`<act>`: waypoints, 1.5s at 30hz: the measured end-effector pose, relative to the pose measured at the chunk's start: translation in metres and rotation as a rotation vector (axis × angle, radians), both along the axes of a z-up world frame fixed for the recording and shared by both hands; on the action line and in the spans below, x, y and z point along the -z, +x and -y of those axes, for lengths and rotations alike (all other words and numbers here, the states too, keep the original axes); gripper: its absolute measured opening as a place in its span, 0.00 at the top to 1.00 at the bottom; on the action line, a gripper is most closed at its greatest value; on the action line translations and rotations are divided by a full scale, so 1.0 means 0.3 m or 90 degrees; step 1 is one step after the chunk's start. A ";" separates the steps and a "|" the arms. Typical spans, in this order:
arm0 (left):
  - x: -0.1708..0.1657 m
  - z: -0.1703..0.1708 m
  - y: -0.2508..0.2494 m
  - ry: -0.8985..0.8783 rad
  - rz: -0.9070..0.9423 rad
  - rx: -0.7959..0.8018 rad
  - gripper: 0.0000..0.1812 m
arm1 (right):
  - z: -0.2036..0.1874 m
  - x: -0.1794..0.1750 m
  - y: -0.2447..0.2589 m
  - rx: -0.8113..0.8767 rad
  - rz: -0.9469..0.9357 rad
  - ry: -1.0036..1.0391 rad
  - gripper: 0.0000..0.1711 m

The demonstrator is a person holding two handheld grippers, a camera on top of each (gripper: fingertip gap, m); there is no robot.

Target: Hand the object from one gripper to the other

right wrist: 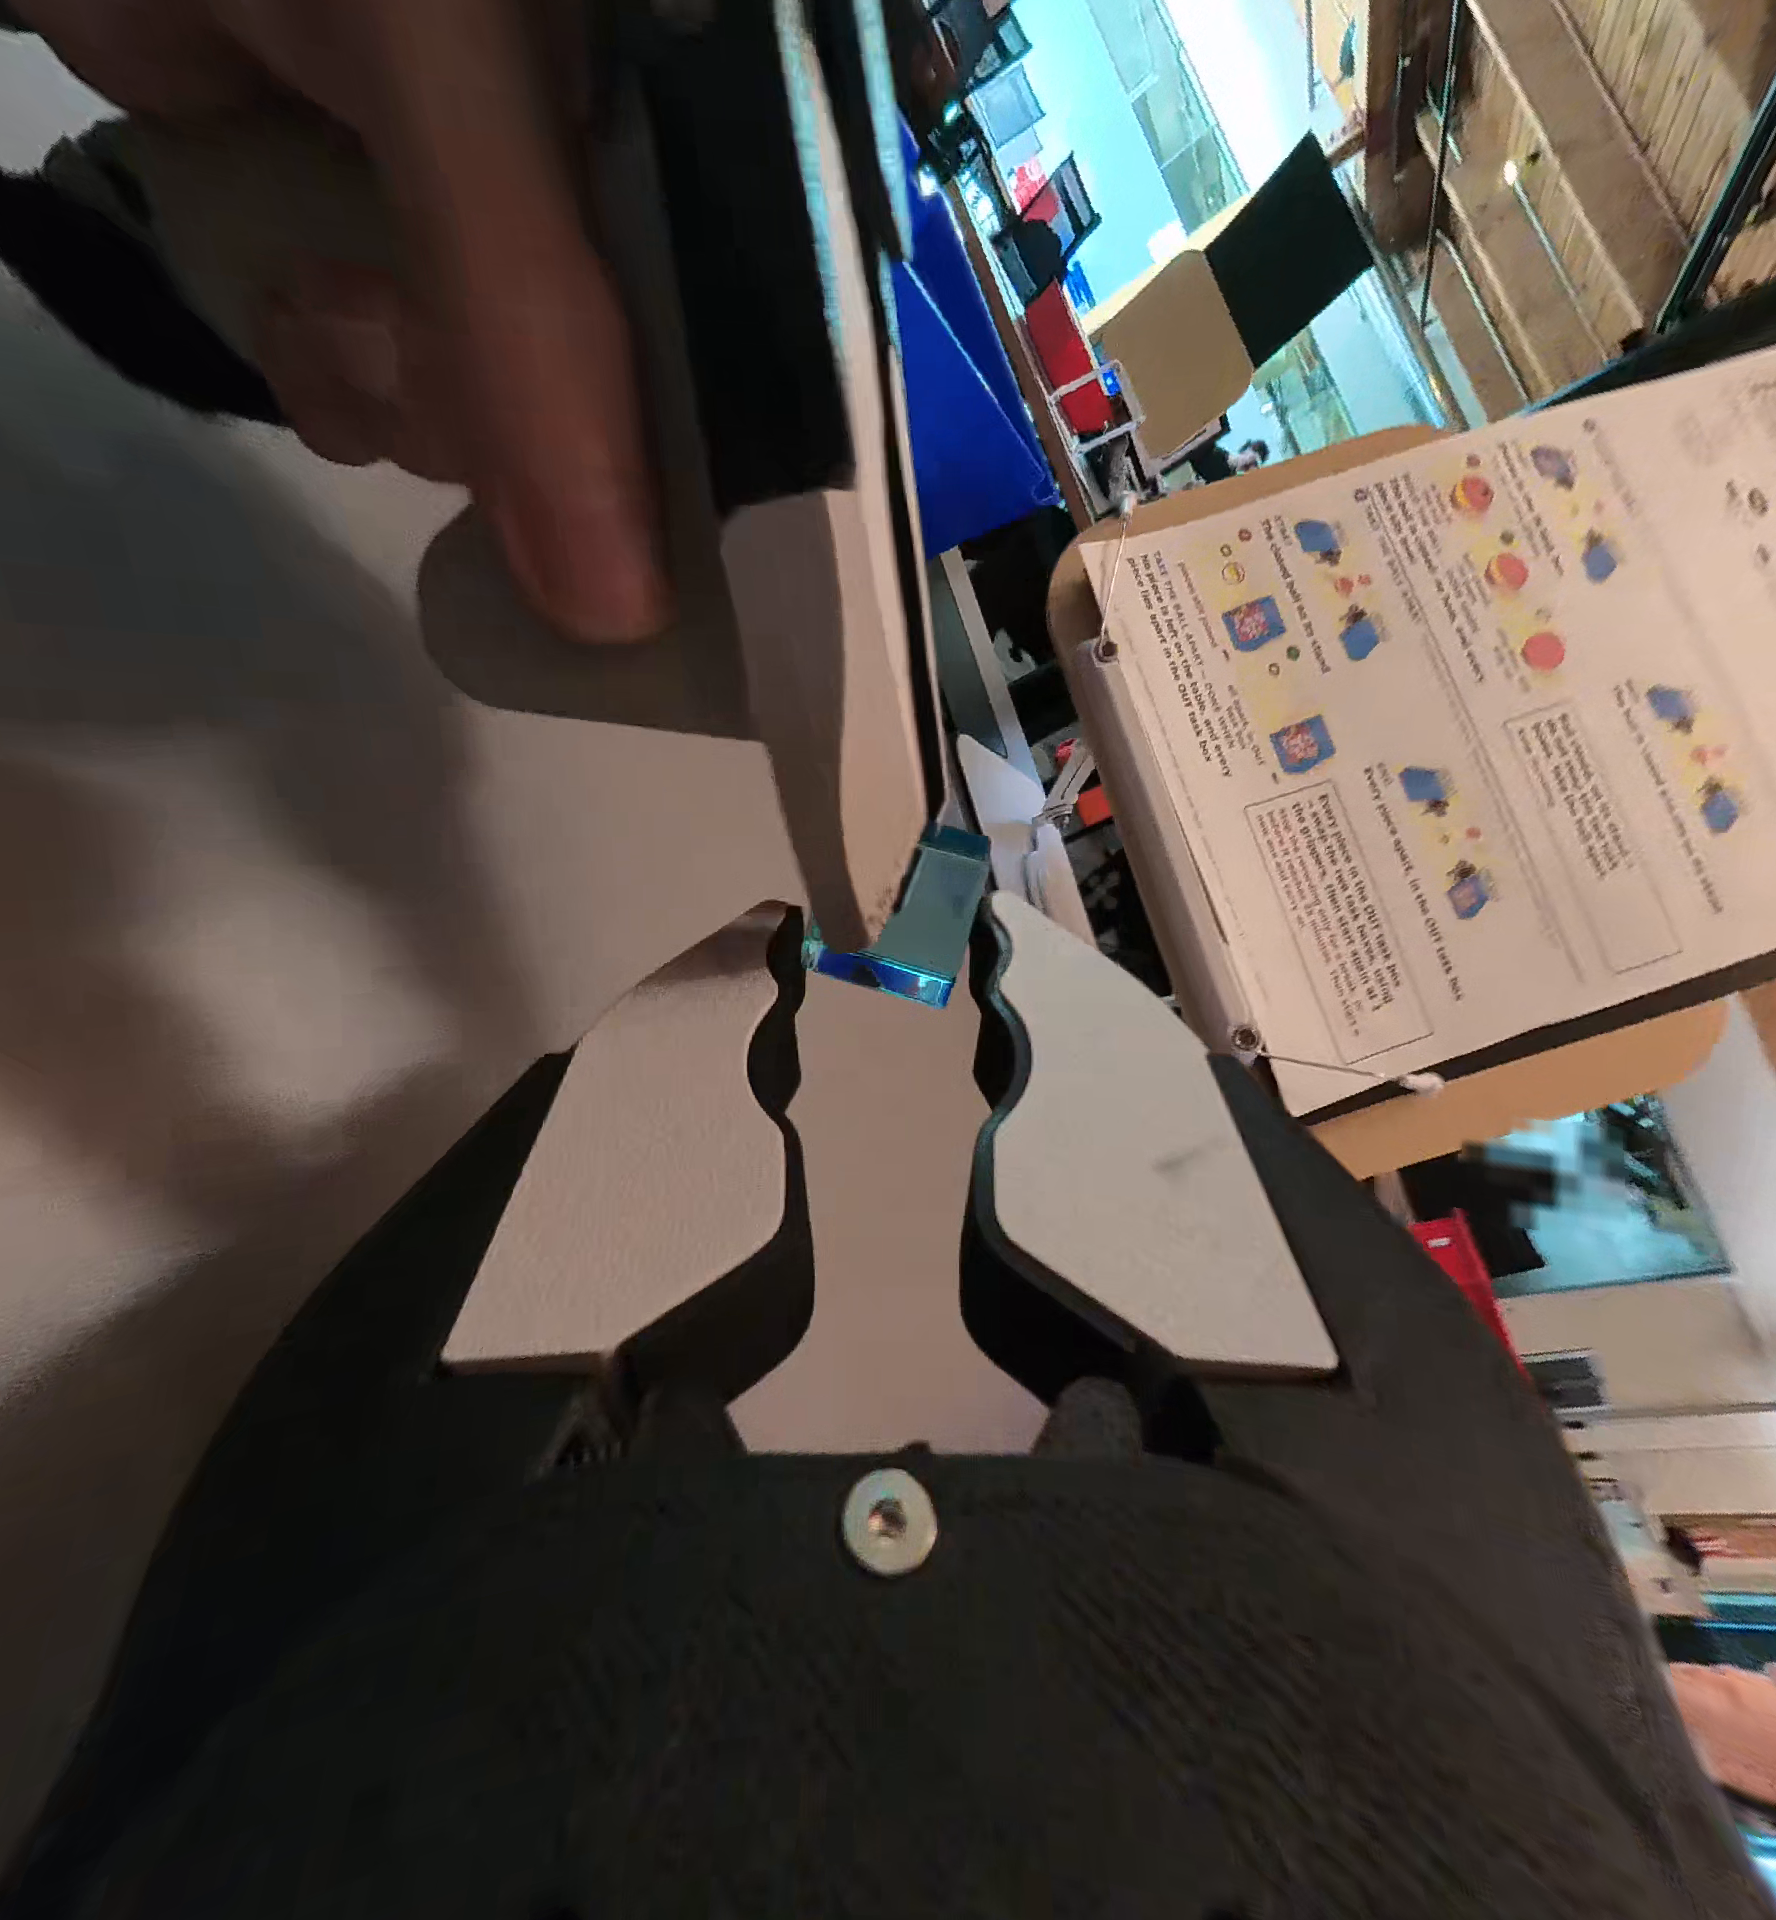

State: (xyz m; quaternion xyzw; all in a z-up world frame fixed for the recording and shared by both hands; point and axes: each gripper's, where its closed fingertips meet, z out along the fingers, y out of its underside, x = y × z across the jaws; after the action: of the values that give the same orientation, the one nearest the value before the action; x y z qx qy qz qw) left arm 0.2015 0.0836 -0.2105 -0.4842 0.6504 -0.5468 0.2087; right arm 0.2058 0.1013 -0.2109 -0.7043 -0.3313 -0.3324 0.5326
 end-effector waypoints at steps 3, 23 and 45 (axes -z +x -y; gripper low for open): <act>0.002 -0.002 -0.005 0.008 0.005 0.012 0.85 | 0.001 0.007 -0.005 -0.002 0.036 -0.003 0.82; -0.116 0.011 -0.109 -0.191 0.160 0.186 0.85 | 0.048 -0.148 -0.119 -0.295 -0.800 0.048 0.85; -0.121 -0.050 0.003 0.300 0.354 -0.116 0.73 | 0.026 -0.130 0.068 -0.159 -1.026 0.200 0.85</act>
State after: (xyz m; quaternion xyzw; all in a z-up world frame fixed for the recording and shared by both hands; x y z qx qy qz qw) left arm 0.2024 0.0986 -0.1742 -0.3119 0.6310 -0.4718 0.5310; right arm 0.2263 0.0935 -0.1719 -0.6020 0.1263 0.2934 0.7318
